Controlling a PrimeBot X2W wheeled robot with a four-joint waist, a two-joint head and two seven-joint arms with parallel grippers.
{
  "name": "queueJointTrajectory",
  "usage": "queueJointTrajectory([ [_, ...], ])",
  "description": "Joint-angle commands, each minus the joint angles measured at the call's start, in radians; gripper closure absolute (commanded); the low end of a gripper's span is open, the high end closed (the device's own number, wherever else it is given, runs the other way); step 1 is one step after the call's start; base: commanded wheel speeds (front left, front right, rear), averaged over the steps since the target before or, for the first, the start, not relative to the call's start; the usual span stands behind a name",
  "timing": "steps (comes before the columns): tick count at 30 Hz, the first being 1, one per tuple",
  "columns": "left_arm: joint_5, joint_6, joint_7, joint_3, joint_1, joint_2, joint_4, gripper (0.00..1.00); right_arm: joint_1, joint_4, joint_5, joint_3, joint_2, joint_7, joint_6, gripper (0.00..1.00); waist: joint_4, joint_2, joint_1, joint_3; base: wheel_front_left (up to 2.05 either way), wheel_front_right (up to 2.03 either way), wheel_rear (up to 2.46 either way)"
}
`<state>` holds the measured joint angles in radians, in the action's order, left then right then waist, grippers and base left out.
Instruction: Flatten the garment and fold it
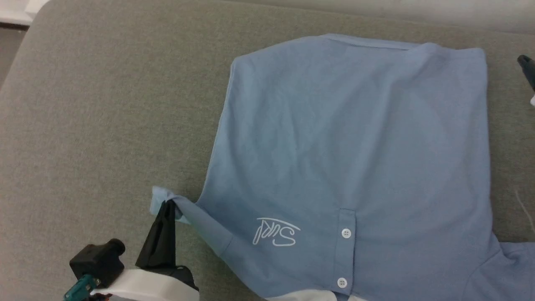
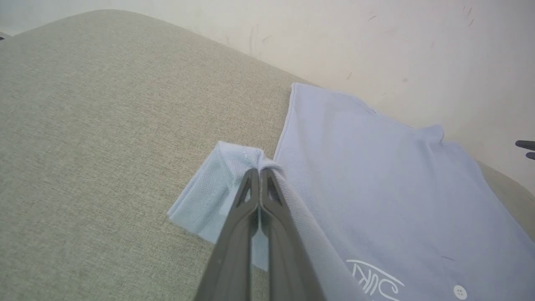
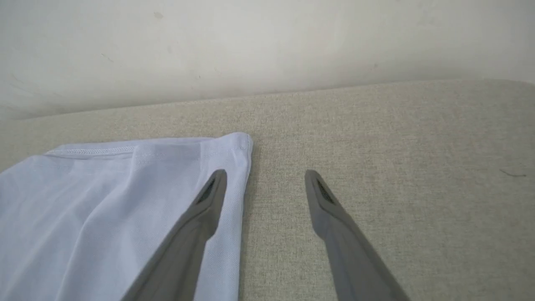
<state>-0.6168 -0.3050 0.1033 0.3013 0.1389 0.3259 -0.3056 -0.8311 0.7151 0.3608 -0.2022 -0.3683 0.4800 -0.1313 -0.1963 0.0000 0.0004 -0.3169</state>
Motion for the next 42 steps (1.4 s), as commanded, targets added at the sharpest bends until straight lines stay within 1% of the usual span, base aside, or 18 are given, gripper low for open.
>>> queueJointTrajectory([
  [1, 0.009, 0.010, 0.012, 0.008, -0.029, -0.010, -0.005, 1.00, -0.049, 0.035, 0.001, 0.013, -0.012, 0.050, 0.001, 0.00, -0.107, 0.0000, -0.0004, -0.114, 0.00, 0.00, 0.00],
  [4, 0.012, 0.023, 0.025, 0.024, -0.053, -0.025, -0.005, 1.00, -0.130, 0.094, -0.027, 0.032, -0.031, 0.148, 0.001, 0.00, -0.132, 0.0000, -0.0004, -0.149, 0.00, 0.00, 0.00],
  [8, 0.009, 0.047, 0.034, 0.046, -0.082, -0.039, 0.007, 1.00, -0.206, 0.138, -0.071, 0.047, -0.040, 0.215, 0.001, 0.00, -0.157, 0.0000, -0.0004, -0.191, 0.00, 0.00, 0.00],
  [12, 0.008, 0.061, 0.044, 0.057, -0.102, -0.048, 0.025, 1.00, -0.237, 0.199, -0.133, 0.046, -0.050, 0.276, 0.001, 0.00, -0.171, 0.0000, -0.0004, -0.210, 0.00, 0.00, 0.00],
  [15, 0.002, 0.068, 0.050, 0.063, -0.109, -0.056, 0.040, 1.00, -0.232, 0.254, -0.159, 0.022, -0.046, 0.335, 0.001, 0.00, -0.175, 0.0000, -0.0004, -0.211, 0.00, 0.00, 0.00],
  [16, -0.002, 0.071, 0.052, 0.065, -0.110, -0.059, 0.045, 1.00, -0.229, 0.272, -0.166, 0.015, -0.045, 0.359, 0.001, 0.55, -0.175, 0.0000, -0.0004, -0.208, 0.00, 0.00, 0.00],
  [17, -0.005, 0.073, 0.054, 0.065, -0.111, -0.061, 0.050, 1.00, -0.225, 0.286, -0.171, 0.007, -0.043, 0.379, 0.001, 0.87, -0.175, 0.0000, -0.0004, -0.204, 0.00, 0.00, 0.00],
  [18, -0.006, 0.074, 0.055, 0.065, -0.112, -0.062, 0.056, 1.00, -0.221, 0.296, -0.178, 0.004, -0.041, 0.392, 0.001, 1.00, -0.174, 0.0000, -0.0004, -0.198, 0.00, 0.00, 0.00],
  [20, -0.008, 0.072, 0.055, 0.065, -0.113, -0.062, 0.068, 1.00, -0.214, 0.304, -0.188, -0.001, -0.037, 0.404, 0.001, 1.00, -0.170, 0.0000, -0.0004, -0.183, 0.00, 0.00, 0.00],
  [23, -0.011, 0.068, 0.054, 0.061, -0.113, -0.063, 0.082, 1.00, -0.211, 0.277, -0.197, 0.020, -0.026, 0.371, 0.001, 1.00, -0.154, 0.0000, -0.0004, -0.148, 0.00, 0.00, 0.00],
  [27, -0.007, 0.056, 0.041, 0.054, -0.099, -0.045, 0.102, 1.00, -0.198, 0.201, -0.196, 0.108, -0.029, 0.294, 0.001, 1.00, -0.117, 0.0000, -0.0004, -0.068, 0.00, 0.00, 0.00],
  [29, -0.003, 0.043, 0.029, 0.047, -0.083, -0.029, 0.110, 1.00, -0.179, 0.148, -0.181, 0.169, -0.044, 0.259, 0.001, 1.00, -0.093, 0.0000, -0.0004, -0.021, 0.00, 0.00, 0.00],
  [33, -0.009, 0.018, 0.009, 0.025, -0.047, -0.004, 0.120, 1.00, -0.093, 0.008, -0.130, 0.294, -0.115, 0.207, 0.001, 1.00, -0.041, 0.0000, -0.0004, 0.079, 0.00, 0.00, 0.00],
  [35, -0.015, 0.006, 0.003, 0.012, -0.026, 0.004, 0.123, 1.00, -0.029, -0.080, -0.086, 0.340, -0.159, 0.207, 0.001, 1.00, -0.011, 0.0000, -0.0004, 0.117, 0.00, 0.00, 0.00],
  [36, -0.015, 0.006, 0.003, 0.012, -0.026, 0.004, 0.123, 1.00, -0.029, -0.080, -0.086, 0.340, -0.159, 0.207, 0.001, 1.00, -0.011, 0.0000, -0.0004, 0.117, 0.00, 0.00, 0.00],
  [38, -0.016, -0.005, -0.007, 0.003, -0.002, 0.019, 0.124, 1.00, 0.057, -0.181, -0.034, 0.365, -0.210, 0.218, 0.001, 1.00, 0.024, 0.0000, -0.0004, 0.159, 0.00, 0.00, 0.00],
  [39, -0.015, -0.011, -0.015, 0.000, 0.011, 0.030, 0.122, 1.00, 0.106, -0.237, -0.001, 0.357, -0.235, 0.227, 0.001, 1.00, 0.040, 0.0000, -0.0004, 0.173, 0.00, 0.00, 0.00],
  [42, -0.008, -0.039, -0.038, -0.016, 0.052, 0.059, 0.102, 1.00, 0.279, -0.412, 0.050, 0.282, -0.290, 0.268, 0.001, 1.00, 0.094, 0.0000, -0.0004, 0.208, 0.00, 0.00, 0.00],
])
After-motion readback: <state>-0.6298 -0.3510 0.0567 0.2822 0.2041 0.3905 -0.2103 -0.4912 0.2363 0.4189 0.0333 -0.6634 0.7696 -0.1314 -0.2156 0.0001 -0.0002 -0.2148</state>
